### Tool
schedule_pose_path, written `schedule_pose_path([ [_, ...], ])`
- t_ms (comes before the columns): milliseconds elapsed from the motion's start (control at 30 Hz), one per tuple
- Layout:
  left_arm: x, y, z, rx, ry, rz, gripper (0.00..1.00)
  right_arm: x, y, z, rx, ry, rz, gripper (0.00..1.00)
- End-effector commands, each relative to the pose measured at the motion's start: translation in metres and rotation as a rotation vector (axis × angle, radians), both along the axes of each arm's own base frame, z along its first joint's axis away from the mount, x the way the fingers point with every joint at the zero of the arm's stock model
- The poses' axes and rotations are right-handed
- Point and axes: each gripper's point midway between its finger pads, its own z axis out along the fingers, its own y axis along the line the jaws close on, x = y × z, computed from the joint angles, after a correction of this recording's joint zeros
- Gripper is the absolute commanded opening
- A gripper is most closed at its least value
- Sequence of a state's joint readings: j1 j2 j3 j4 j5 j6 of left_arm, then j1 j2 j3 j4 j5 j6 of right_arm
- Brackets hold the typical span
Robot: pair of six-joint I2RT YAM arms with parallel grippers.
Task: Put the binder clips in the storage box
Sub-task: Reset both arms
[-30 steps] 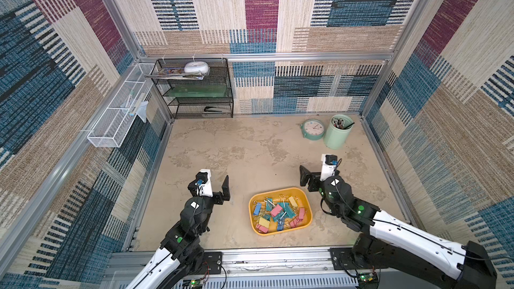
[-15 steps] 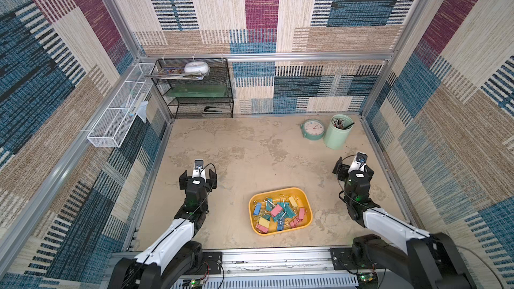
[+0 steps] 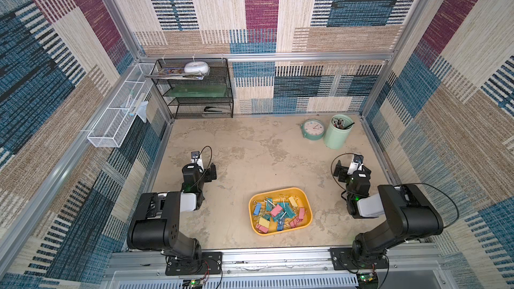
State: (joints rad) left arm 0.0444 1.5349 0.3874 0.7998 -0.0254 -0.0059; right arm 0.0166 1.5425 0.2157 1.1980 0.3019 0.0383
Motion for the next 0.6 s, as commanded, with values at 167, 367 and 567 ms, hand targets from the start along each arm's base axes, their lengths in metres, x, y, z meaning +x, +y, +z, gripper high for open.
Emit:
schedule_pose_path([
  [167, 0.0096, -0.0045, 0.0149, -0.017, -0.047, -0.015, 1.00, 0.0083, 0.0066, 0.0267, 0.017, -0.098, 0.041, 0.99],
  [367, 0.0097, -0.0041, 0.0153, -0.017, -0.052, -0.014, 1.00, 0.0087, 0.0063, 0.0266, 0.015, -0.097, 0.040, 0.99],
  [567, 0.0096, -0.0044, 0.0150, -0.017, -0.048, -0.014, 1.00, 0.0084, 0.0062, 0.0268, 0.015, -0.098, 0.039, 0.99],
])
